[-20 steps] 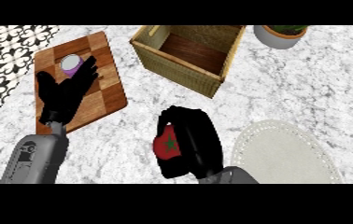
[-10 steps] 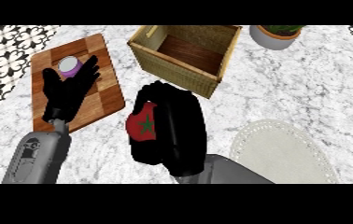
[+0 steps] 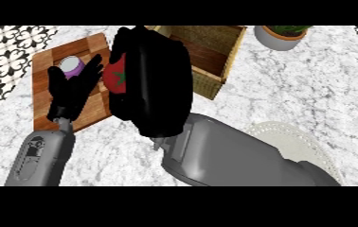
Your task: Pick the tomato from the placemat and place it in the basket
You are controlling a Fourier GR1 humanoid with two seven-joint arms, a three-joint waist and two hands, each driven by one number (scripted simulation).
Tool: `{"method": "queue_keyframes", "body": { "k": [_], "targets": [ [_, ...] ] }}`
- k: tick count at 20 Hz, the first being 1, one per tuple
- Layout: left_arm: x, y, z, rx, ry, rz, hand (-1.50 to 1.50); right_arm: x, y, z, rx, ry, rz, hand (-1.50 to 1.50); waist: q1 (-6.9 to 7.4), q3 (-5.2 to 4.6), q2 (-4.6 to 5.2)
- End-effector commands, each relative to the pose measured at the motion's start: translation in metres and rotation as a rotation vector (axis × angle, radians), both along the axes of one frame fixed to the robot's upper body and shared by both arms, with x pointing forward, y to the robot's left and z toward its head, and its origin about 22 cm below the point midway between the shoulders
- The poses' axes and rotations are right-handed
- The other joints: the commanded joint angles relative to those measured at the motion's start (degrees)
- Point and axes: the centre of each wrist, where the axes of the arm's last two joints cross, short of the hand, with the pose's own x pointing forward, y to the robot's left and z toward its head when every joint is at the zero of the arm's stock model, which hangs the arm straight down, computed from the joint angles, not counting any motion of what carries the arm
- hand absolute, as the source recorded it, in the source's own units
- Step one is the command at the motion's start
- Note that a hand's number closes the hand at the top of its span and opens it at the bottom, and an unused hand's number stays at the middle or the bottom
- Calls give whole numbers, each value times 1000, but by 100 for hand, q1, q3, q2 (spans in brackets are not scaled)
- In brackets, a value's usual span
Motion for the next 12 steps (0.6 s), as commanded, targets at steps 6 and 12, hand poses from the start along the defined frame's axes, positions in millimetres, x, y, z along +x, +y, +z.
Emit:
{"method": "queue_keyframes", "body": {
  "k": [6, 12],
  "targets": [
    [-2, 3, -5, 6, -8, 9, 0, 37, 32, 70, 18, 21, -305, 150, 5, -11, 33],
    [1, 10, 1, 20, 1, 13, 0, 56, 46, 103, 12, 30, -434, 150, -53, 13, 83]
  ]
}}
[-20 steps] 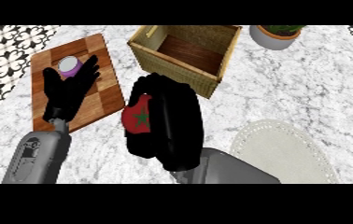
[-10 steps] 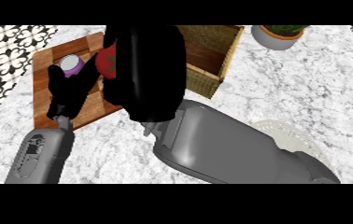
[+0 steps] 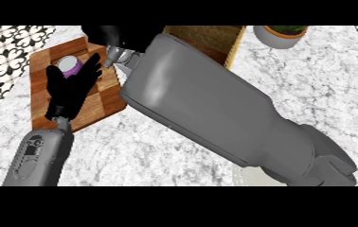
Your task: Pick the tomato from the placemat and place it in the basket
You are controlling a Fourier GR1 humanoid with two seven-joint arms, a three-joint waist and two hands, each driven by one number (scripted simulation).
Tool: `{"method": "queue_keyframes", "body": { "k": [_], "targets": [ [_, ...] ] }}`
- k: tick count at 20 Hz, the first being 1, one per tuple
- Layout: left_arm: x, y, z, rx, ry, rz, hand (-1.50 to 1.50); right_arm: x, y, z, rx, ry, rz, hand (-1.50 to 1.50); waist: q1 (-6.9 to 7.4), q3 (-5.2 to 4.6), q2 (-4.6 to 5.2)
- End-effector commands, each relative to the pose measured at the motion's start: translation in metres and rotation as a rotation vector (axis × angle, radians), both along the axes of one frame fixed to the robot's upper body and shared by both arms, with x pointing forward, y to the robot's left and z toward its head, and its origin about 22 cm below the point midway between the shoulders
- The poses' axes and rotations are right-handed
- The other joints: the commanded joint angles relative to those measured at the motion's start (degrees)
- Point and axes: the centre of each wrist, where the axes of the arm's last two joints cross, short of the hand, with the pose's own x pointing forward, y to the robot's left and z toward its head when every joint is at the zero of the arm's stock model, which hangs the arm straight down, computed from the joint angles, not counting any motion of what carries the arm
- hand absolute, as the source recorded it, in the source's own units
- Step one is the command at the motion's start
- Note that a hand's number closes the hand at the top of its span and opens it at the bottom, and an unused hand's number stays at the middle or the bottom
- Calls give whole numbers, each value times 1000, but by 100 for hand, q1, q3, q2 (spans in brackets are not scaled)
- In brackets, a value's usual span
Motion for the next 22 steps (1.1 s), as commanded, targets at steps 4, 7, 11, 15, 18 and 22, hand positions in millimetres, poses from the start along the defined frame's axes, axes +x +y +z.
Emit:
{"method": "queue_keyframes", "body": {
  "k": [4, 7, 11, 15, 18, 22],
  "targets": [
    [2, -7, -1, -3, -26, 20, 0, 21, 15, 22, 112, 102, -210, 150, -146, 23, 77],
    [-4, 0, -3, -14, -18, 33, 0, 27, 19, 26, 89, 107, -231, 150, -142, 30, 48],
    [-7, 16, -10, -5, -2, 57, 0, 42, 15, 16, 87, 108, -218, 150, -282, 38, 74],
    [-6, 22, -3, -5, -18, 48, 0, 52, 8, -8, 140, 125, -206, 150, -272, 41, 70],
    [0, 15, 2, -11, -22, 59, 0, 58, 5, -26, 152, 122, -210, 150, -295, 42, 74],
    [-4, 10, -4, -15, -19, 81, 0, 79, -11, -26, 261, 108, -333, -150, -411, 50, 72]
  ]
}}
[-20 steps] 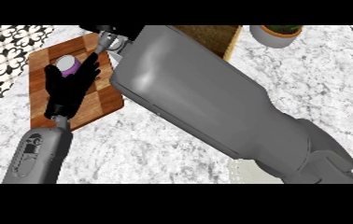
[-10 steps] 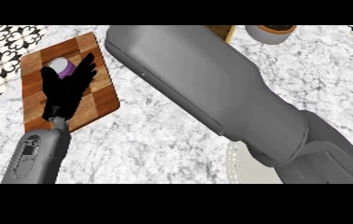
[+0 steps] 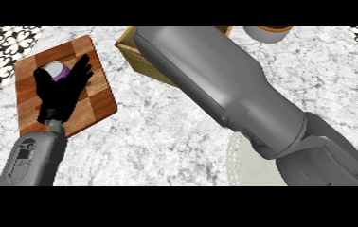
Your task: Pick the tomato from the placemat and place it in the basket
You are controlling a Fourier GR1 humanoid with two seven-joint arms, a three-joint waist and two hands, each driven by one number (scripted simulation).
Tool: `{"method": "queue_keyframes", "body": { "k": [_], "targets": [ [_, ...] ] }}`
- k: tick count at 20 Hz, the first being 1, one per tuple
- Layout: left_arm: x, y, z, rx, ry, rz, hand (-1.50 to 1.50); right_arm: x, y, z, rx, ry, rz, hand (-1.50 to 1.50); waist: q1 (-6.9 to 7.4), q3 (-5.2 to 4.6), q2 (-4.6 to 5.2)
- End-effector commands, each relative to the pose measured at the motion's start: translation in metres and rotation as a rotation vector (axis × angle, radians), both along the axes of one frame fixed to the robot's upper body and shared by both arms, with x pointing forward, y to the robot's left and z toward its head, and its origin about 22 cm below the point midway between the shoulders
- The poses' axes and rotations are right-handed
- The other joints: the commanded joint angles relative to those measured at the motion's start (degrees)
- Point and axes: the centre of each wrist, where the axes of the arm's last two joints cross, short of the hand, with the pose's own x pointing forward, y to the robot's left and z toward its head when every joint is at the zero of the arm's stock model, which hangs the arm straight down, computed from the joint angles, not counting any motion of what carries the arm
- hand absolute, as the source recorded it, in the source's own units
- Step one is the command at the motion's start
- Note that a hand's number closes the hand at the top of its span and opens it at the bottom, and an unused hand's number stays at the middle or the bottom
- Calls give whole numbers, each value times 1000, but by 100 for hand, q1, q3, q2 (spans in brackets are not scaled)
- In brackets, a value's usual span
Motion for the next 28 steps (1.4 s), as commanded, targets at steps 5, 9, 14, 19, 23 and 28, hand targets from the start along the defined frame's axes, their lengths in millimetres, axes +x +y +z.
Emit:
{"method": "queue_keyframes", "body": {
  "k": [5, 9, 14, 19, 23, 28],
  "targets": [
    [-1, -1, -1, 5, 4, -19, 0, 14, -6, -12, 190, 30, -139, -150, -30, 4, 20],
    [0, -5, 4, -10, -4, -14, 0, 18, -12, -33, 219, -16, -84, -150, 26, 7, 28],
    [-6, -7, -7, -22, 13, 12, 0, 17, -9, -6, 406, -116, -96, -150, -155, 13, -50],
    [-14, 30, -2, 0, 17, 77, 0, 25, -28, 6, 611, -221, -114, -150, -511, 29, -154],
    [-23, 35, -6, 9, 32, 109, 0, 24, -34, 0, 694, -217, -108, -150, -661, 36, -208],
    [-29, 43, -12, -20, 41, 157, 0, 13, -53, -17, 677, -108, -75, -150, -917, 41, -269]
  ]
}}
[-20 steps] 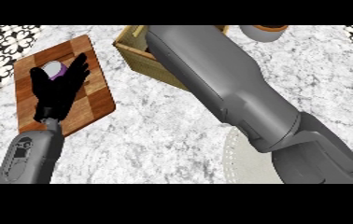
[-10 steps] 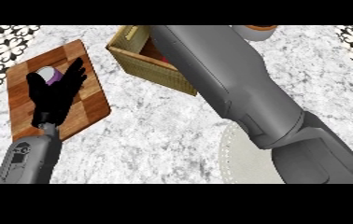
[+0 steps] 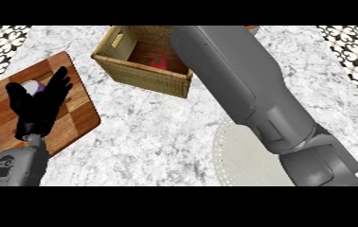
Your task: Pick the tomato from the placemat and place it in the basket
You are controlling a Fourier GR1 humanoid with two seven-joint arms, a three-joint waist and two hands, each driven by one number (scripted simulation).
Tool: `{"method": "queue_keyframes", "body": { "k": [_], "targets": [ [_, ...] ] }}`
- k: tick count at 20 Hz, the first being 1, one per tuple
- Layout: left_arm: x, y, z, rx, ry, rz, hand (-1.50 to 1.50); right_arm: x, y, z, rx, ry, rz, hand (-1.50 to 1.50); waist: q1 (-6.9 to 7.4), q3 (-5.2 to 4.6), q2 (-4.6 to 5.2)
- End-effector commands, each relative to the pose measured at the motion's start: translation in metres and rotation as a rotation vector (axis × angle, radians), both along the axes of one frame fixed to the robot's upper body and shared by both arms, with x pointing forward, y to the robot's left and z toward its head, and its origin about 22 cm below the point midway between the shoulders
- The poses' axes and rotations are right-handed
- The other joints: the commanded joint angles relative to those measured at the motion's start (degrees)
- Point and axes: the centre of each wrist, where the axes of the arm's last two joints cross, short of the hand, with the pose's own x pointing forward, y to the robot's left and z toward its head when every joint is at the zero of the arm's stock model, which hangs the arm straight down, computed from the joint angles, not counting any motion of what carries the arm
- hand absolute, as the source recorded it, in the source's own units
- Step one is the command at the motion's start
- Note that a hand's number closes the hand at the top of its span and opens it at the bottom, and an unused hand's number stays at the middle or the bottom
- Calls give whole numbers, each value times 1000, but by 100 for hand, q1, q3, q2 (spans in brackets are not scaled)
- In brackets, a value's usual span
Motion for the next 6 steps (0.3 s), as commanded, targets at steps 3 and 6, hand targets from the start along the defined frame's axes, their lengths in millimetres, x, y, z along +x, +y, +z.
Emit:
{"method": "queue_keyframes", "body": {
  "k": [3, 6],
  "targets": [
    [-19, 25, -9, -7, 22, 51, 0, -23, -20, -20, 107, 122, 73, -150, -264, 9, -98],
    [-24, 19, -13, 4, 29, 58, 0, -38, -41, -43, 94, 146, 108, -150, -279, 12, -76]
  ]
}}
